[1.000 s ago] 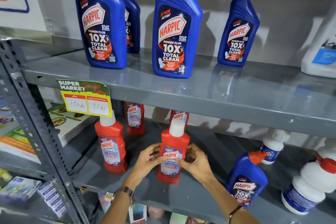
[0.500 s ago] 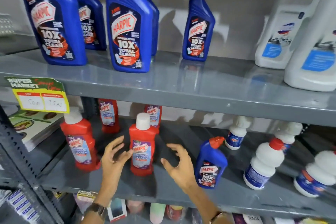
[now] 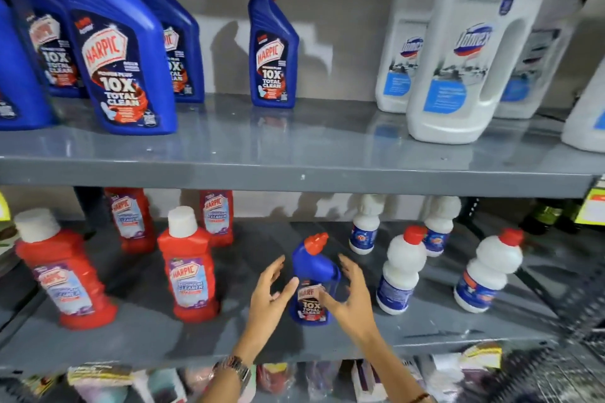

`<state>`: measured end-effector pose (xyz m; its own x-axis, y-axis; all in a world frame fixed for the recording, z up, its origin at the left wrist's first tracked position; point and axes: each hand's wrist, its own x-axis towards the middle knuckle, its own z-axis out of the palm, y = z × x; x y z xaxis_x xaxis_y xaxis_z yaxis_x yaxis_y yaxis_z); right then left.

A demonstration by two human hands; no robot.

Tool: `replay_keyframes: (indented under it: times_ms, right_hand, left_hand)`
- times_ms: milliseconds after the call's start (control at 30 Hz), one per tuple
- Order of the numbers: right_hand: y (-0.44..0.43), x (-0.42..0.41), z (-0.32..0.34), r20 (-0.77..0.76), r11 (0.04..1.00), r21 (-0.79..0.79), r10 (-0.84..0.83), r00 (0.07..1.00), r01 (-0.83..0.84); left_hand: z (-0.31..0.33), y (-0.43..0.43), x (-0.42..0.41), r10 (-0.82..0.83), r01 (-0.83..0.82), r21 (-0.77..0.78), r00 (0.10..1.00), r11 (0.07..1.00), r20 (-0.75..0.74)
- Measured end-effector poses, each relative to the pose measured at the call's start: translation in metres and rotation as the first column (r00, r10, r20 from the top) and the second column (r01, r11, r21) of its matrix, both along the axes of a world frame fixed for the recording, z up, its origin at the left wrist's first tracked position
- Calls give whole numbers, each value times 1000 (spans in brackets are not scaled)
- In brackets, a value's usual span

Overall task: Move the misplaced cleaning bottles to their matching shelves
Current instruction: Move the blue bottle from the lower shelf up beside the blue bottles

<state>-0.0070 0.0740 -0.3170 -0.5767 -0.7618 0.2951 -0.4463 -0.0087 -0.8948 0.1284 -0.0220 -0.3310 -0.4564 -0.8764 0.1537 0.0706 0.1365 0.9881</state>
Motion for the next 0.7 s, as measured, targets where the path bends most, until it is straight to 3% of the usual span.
replay_keyframes:
  times_ms: [233,700]
  right_hand:
    - [-2,-10,-4,15,997,71,21,1000,-22]
    - [7,-9,-10,45,999,-20,33,998,-32]
  left_hand:
    - [-8,0,-12,-87,86,29,995,996,57]
    - [0,23,-4,55,-51,-34,992,998,113]
